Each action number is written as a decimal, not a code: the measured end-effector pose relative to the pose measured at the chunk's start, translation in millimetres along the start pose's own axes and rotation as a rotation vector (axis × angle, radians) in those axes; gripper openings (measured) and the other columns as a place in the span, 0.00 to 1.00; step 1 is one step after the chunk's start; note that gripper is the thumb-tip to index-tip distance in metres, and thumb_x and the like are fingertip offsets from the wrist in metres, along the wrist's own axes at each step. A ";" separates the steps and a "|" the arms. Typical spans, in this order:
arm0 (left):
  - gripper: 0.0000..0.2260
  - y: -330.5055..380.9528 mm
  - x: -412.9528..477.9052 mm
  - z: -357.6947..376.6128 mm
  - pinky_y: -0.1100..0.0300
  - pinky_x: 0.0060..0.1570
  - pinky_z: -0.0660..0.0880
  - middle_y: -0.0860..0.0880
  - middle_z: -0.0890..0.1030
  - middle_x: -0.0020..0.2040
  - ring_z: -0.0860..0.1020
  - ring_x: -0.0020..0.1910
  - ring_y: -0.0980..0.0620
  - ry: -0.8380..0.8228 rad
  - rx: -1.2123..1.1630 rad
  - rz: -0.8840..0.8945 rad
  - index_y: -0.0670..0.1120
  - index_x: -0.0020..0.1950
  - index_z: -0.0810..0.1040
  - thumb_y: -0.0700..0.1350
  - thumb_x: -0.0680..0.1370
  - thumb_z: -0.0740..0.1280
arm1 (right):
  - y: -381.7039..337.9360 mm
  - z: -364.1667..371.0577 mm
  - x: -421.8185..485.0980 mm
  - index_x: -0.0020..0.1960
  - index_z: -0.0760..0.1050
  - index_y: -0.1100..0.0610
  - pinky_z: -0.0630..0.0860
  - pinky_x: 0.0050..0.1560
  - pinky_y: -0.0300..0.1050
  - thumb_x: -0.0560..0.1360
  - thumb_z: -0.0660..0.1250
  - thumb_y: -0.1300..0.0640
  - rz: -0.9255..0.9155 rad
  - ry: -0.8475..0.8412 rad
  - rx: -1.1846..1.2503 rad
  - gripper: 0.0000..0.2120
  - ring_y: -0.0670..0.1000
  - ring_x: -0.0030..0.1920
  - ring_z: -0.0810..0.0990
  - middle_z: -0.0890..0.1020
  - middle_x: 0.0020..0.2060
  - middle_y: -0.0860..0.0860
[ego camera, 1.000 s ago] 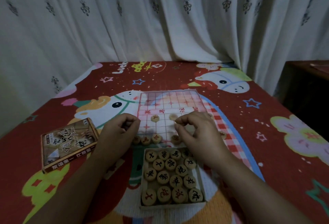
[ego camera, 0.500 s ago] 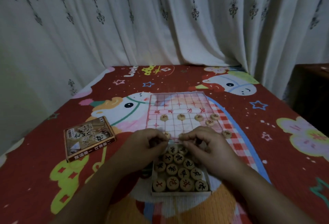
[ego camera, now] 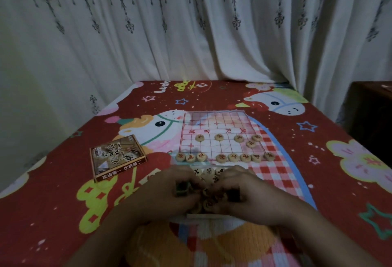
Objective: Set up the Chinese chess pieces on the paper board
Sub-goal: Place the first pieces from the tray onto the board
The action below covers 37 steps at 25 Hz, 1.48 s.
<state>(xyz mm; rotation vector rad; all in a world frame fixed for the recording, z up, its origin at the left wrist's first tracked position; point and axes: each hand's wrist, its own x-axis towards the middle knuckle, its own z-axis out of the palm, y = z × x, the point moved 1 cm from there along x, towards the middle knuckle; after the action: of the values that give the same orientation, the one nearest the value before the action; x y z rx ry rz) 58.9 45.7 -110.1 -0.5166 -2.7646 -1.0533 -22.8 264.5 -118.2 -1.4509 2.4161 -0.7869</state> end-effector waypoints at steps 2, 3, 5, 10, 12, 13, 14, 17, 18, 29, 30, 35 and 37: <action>0.09 3.3 -4.8 -5.8 0.61 0.48 0.75 0.58 0.78 0.49 0.76 0.50 0.59 -0.087 0.041 0.007 0.54 0.54 0.81 0.53 0.74 0.70 | -4.2 1.9 1.5 0.62 0.76 0.37 0.73 0.55 0.50 0.75 0.68 0.38 0.004 -0.038 -0.020 0.16 0.44 0.55 0.68 0.74 0.45 0.38; 0.10 4.8 -6.8 -8.2 0.62 0.48 0.74 0.58 0.77 0.49 0.76 0.50 0.59 -0.114 0.070 0.004 0.55 0.54 0.81 0.53 0.74 0.71 | -5.6 2.4 2.0 0.62 0.76 0.37 0.73 0.55 0.51 0.75 0.68 0.38 0.005 -0.053 -0.035 0.16 0.45 0.55 0.68 0.74 0.45 0.38; 0.10 8.5 -8.8 -11.3 0.66 0.46 0.73 0.59 0.76 0.48 0.75 0.49 0.61 -0.152 0.114 -0.011 0.54 0.53 0.81 0.53 0.74 0.72 | -9.1 0.9 2.9 0.61 0.77 0.38 0.73 0.56 0.51 0.75 0.68 0.40 0.007 -0.068 -0.048 0.15 0.45 0.55 0.68 0.74 0.45 0.39; 0.10 9.9 -8.1 -13.2 0.68 0.43 0.71 0.58 0.76 0.48 0.75 0.47 0.60 -0.203 0.116 -0.070 0.54 0.54 0.80 0.53 0.74 0.72 | -16.1 -2.3 5.0 0.54 0.79 0.42 0.74 0.52 0.41 0.75 0.72 0.46 0.031 -0.072 0.028 0.08 0.39 0.51 0.71 0.75 0.47 0.39; 0.09 9.6 -8.8 -12.9 0.72 0.42 0.69 0.60 0.76 0.48 0.74 0.47 0.63 -0.216 0.117 -0.104 0.56 0.53 0.79 0.54 0.74 0.72 | -16.9 -2.9 6.0 0.48 0.78 0.40 0.74 0.46 0.38 0.73 0.74 0.49 0.040 -0.054 0.090 0.07 0.39 0.47 0.75 0.77 0.46 0.40; 0.09 9.6 -8.9 -12.7 0.72 0.42 0.69 0.61 0.76 0.47 0.74 0.46 0.64 -0.218 0.117 -0.124 0.57 0.52 0.79 0.55 0.74 0.72 | -16.9 -3.0 6.6 0.45 0.77 0.39 0.74 0.44 0.38 0.73 0.75 0.50 0.040 -0.050 0.120 0.08 0.40 0.45 0.77 0.78 0.45 0.41; 0.09 9.9 -8.8 -12.8 0.72 0.41 0.69 0.62 0.77 0.47 0.75 0.46 0.64 -0.215 0.111 -0.145 0.57 0.52 0.79 0.55 0.73 0.72 | -17.3 -2.8 7.0 0.43 0.76 0.39 0.74 0.42 0.37 0.73 0.75 0.52 0.039 -0.047 0.144 0.10 0.40 0.42 0.77 0.79 0.43 0.41; 0.09 9.7 -6.4 -15.2 0.68 0.42 0.73 0.61 0.78 0.46 0.76 0.45 0.62 -0.220 0.068 -0.158 0.57 0.51 0.79 0.53 0.72 0.73 | -17.2 -2.8 8.9 0.40 0.76 0.40 0.73 0.39 0.38 0.73 0.76 0.53 0.048 -0.042 0.234 0.11 0.40 0.38 0.77 0.79 0.39 0.40; 0.08 10.1 -5.5 -15.2 0.64 0.42 0.75 0.61 0.79 0.46 0.77 0.44 0.61 -0.227 0.050 -0.149 0.56 0.50 0.79 0.52 0.73 0.73 | -17.0 -2.8 9.0 0.40 0.77 0.42 0.74 0.38 0.40 0.73 0.76 0.53 0.050 -0.044 0.260 0.09 0.40 0.38 0.77 0.80 0.39 0.41; 0.04 -6.3 29.6 -29.6 0.64 0.39 0.79 0.49 0.85 0.43 0.83 0.41 0.58 0.158 -0.241 -0.318 0.48 0.49 0.81 0.43 0.75 0.72 | 5.0 -17.6 16.1 0.52 0.83 0.51 0.75 0.42 0.57 0.79 0.67 0.60 0.218 0.313 0.713 0.07 0.60 0.40 0.79 0.83 0.45 0.63; 0.04 -13.2 36.7 -31.7 0.62 0.40 0.80 0.47 0.85 0.43 0.84 0.42 0.54 0.242 -0.305 -0.385 0.47 0.49 0.82 0.42 0.74 0.73 | 9.3 -18.8 18.9 0.52 0.82 0.53 0.76 0.42 0.54 0.79 0.67 0.62 0.255 0.357 0.739 0.07 0.58 0.40 0.80 0.84 0.44 0.61; 0.07 -40.4 71.2 -33.3 0.52 0.46 0.81 0.40 0.85 0.45 0.84 0.41 0.47 0.373 -0.539 -0.569 0.41 0.52 0.82 0.36 0.75 0.71 | 25.3 -21.8 33.2 0.54 0.81 0.57 0.84 0.48 0.52 0.75 0.68 0.71 0.364 0.491 0.890 0.13 0.55 0.45 0.87 0.85 0.47 0.60; 0.07 -47.0 80.8 -29.6 0.48 0.48 0.80 0.37 0.85 0.45 0.83 0.43 0.43 0.364 -0.574 -0.585 0.39 0.53 0.82 0.35 0.76 0.69 | 29.0 -25.2 39.1 0.56 0.81 0.56 0.84 0.47 0.49 0.73 0.70 0.72 0.361 0.481 0.850 0.16 0.56 0.45 0.87 0.85 0.46 0.60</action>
<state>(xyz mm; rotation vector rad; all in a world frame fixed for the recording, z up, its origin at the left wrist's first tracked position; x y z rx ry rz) -33.3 14.8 -97.2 0.4414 -2.2965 -1.8573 -75.0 249.7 -109.5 -0.5192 2.0482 -1.8956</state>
